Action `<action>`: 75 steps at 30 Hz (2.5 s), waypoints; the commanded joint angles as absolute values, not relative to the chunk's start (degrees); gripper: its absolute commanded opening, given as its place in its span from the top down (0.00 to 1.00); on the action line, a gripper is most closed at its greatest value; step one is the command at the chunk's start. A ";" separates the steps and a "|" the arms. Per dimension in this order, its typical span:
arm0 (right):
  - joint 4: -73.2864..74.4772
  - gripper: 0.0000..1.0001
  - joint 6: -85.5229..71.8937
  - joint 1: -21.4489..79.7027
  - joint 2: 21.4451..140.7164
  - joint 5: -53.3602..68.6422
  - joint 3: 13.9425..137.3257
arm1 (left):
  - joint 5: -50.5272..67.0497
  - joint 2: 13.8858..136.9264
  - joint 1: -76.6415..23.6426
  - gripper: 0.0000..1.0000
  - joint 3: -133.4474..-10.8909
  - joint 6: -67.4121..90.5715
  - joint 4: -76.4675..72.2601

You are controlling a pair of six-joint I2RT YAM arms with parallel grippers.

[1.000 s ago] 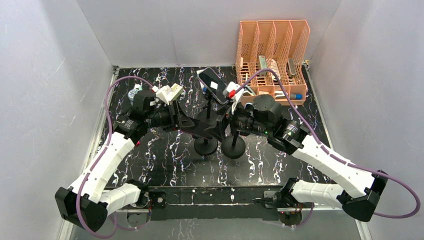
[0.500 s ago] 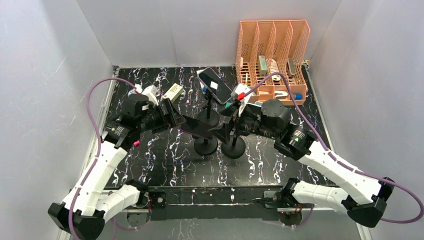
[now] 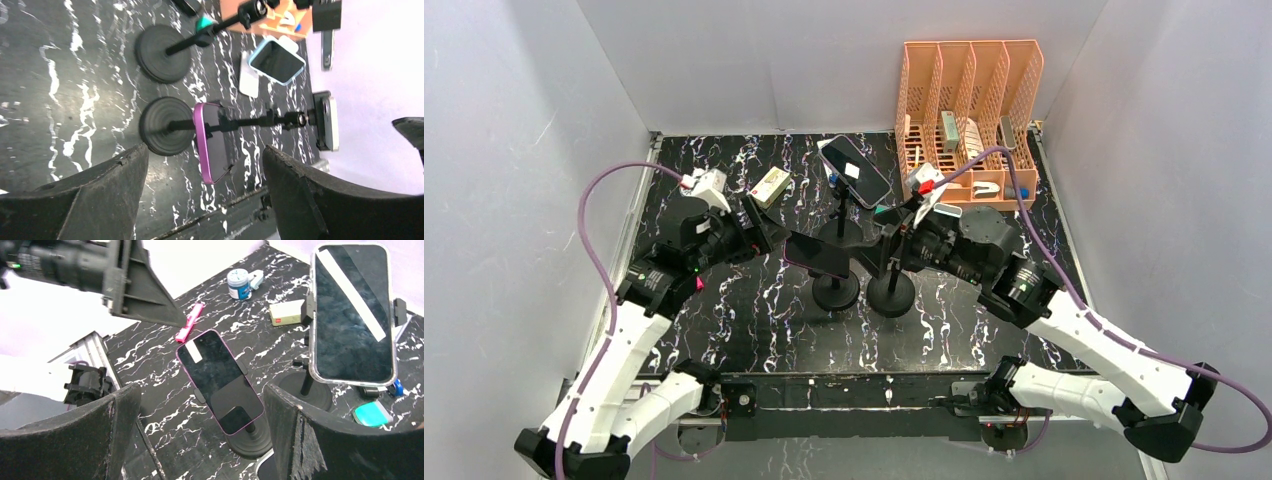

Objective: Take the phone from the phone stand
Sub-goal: Adjust the phone stand with the phone at the center of the board.

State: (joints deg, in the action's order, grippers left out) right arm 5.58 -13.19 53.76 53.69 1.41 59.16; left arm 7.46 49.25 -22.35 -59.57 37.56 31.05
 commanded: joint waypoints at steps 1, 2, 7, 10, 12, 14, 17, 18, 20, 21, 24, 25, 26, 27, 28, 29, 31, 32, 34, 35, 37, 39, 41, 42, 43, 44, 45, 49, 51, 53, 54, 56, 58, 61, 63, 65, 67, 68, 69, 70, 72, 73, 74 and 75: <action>0.52 0.01 -9.54 53.97 50.18 7.62 57.79 | 18.32 49.40 -22.47 0.19 -55.01 40.69 22.13; 0.49 0.01 -9.31 53.96 49.82 8.12 57.55 | 19.10 49.32 -22.43 0.19 -54.21 41.48 20.81; 1.91 0.01 -8.96 53.97 49.74 9.04 58.31 | 19.29 50.20 -22.34 0.20 -52.21 42.80 19.25; 2.44 0.01 -9.04 54.01 49.85 9.57 58.45 | 19.14 50.93 -22.16 0.25 -51.21 43.43 19.05; 2.44 0.01 -8.97 53.99 49.83 10.02 58.32 | 19.51 51.00 -22.00 0.30 -50.22 44.28 17.74; 2.10 0.01 -8.79 53.97 49.49 10.59 57.91 | 20.42 51.10 -21.69 0.36 -49.36 45.25 16.49; 1.68 0.01 -8.77 54.00 49.21 10.94 57.50 | 21.86 51.61 -21.30 0.42 -48.66 45.64 15.59; 1.67 0.01 -8.74 54.05 49.15 10.96 57.48 | 22.14 51.74 -21.09 0.44 -48.45 45.70 15.39; 1.67 0.01 -8.69 53.98 49.27 10.91 57.48 | 22.79 51.84 -20.57 0.47 -47.78 45.99 14.96; 1.67 0.01 -8.78 53.97 49.31 10.98 57.44 | 23.15 51.92 -20.26 0.49 -47.47 46.05 14.62; 1.67 0.01 -8.79 54.00 49.53 11.09 57.31 | 24.60 51.90 -19.19 0.56 -46.35 46.46 13.68; 1.60 0.01 -8.79 53.99 49.54 11.10 57.23 | 25.18 51.82 -18.77 0.58 -45.95 46.64 13.28; 1.58 0.01 -8.79 54.01 49.59 11.21 57.08 | 25.82 51.77 -18.31 0.60 -45.54 46.82 12.62; 1.51 0.01 -8.79 54.04 49.61 11.17 56.86 | 26.57 51.77 -17.88 0.62 -45.07 47.12 11.88; 1.43 0.01 -8.79 54.05 49.64 11.16 56.72 | 27.22 51.77 -17.49 0.64 -44.51 47.47 11.13; 1.41 0.01 -8.79 54.02 49.66 11.16 56.51 | 28.03 51.69 -17.10 0.66 -43.93 47.89 10.20; 1.69 0.01 -8.79 54.01 49.78 11.08 56.57 | 29.83 51.68 -16.23 0.69 -42.55 49.05 7.76; 1.91 0.01 -8.79 54.01 49.89 11.23 56.68 | 30.80 51.76 -15.86 0.70 -41.67 49.69 6.38; 2.25 0.01 -8.70 54.01 50.13 11.22 56.85 | 32.65 52.11 -15.38 0.71 -40.72 50.85 3.96; 2.35 0.01 -8.70 54.06 50.25 11.17 56.98 | 33.41 52.30 -15.16 0.71 -40.54 51.03 2.82; 2.53 0.01 -8.60 53.98 50.48 11.12 57.11 | 34.42 52.62 -15.04 0.72 -40.50 51.09 1.98; 2.55 0.01 -8.53 54.04 50.67 11.15 57.19 | 35.28 52.79 -14.93 0.72 -40.52 51.05 1.18; 2.47 0.01 -8.46 53.98 50.86 11.11 57.21 | 36.12 53.06 -14.94 0.73 -40.35 50.98 0.76; 2.46 0.01 -8.44 54.01 51.01 11.18 57.26 | 36.32 53.15 -14.84 0.75 -40.40 50.83 0.79; 2.53 0.01 -8.48 54.00 51.16 11.27 57.33 | 36.54 53.25 -14.76 0.76 -40.38 50.77 0.64; 2.40 0.01 -8.49 53.97 51.30 11.35 57.39 | 36.75 53.29 -14.77 0.78 -40.30 50.68 0.54; 2.38 0.01 -8.51 53.99 51.39 11.49 57.46 | 36.76 53.30 -14.66 0.79 -40.26 50.71 0.53; 2.58 0.01 -8.27 54.04 51.74 11.79 57.54 | 35.50 53.02 -14.41 0.85 -40.49 49.46 2.70; 2.89 0.01 -8.06 54.05 51.81 11.77 57.64 | 34.83 53.00 -14.33 0.89 -40.70 48.25 4.19; 3.31 0.01 -7.77 54.05 52.05 11.69 57.80 | 34.95 52.95 -14.17 0.93 -40.67 47.96 4.39; 3.53 0.01 -7.60 54.05 52.18 11.56 57.87 | 35.14 53.06 -14.15 0.95 -40.62 47.95 4.32; 4.16 0.01 -7.23 54.01 52.64 11.22 58.03 | 35.25 53.09 -14.05 1.00 -40.67 47.52 4.60; 4.86 0.01 -6.60 54.04 53.39 11.25 58.48 | 35.29 53.09 -14.02 1.00 -40.90 47.00 5.14; 6.58 0.01 -5.40 54.04 55.10 11.23 59.78 | 35.64 52.79 -13.97 1.00 -41.72 46.16 6.45; 7.75 0.01 -4.24 54.10 56.66 10.91 61.59 | 36.67 52.50 -13.96 1.00 -42.33 46.05 6.49; 9.80 0.01 -3.08 54.10 58.76 10.60 63.86 | 38.02 52.24 -13.97 1.00 -43.18 46.16 6.21; 11.98 0.01 -1.95 54.18 61.25 10.42 66.18 | 39.37 51.98 -13.97 1.00 -44.50 45.79 6.54; 12.57 0.01 -1.32 54.27 62.19 10.32 67.10 | 39.89 51.76 -13.97 1.00 -45.20 45.57 6.96; 12.91 0.01 -0.79 54.40 62.94 10.31 67.82 | 39.98 51.50 -13.97 1.00 -46.04 44.87 7.92; 13.02 0.01 -0.22 54.65 63.63 10.32 68.51 | 39.65 51.17 -13.95 1.00 -46.84 44.14 9.23; 13.05 0.01 0.70 55.36 64.81 10.24 69.57 | 39.53 50.69 -13.93 1.00 -48.22 42.66 11.42; 13.17 0.01 1.79 55.78 65.58 10.13 70.08 | 39.63 50.59 -13.97 1.00 -48.54 42.20 12.16; 13.48 0.02 2.49 56.41 66.38 10.06 70.70 | 39.99 50.55 -13.97 1.00 -48.71 41.89 12.59; 13.90 0.02 3.13 57.07 67.22 9.84 71.42 | 40.28 50.51 -13.97 1.00 -48.77 41.94 12.73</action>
State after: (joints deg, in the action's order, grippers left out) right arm 13.10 -1.17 55.02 65.30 10.44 67.02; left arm 36.91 52.73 -14.35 -44.95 44.36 11.31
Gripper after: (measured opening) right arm 0.984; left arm 0.107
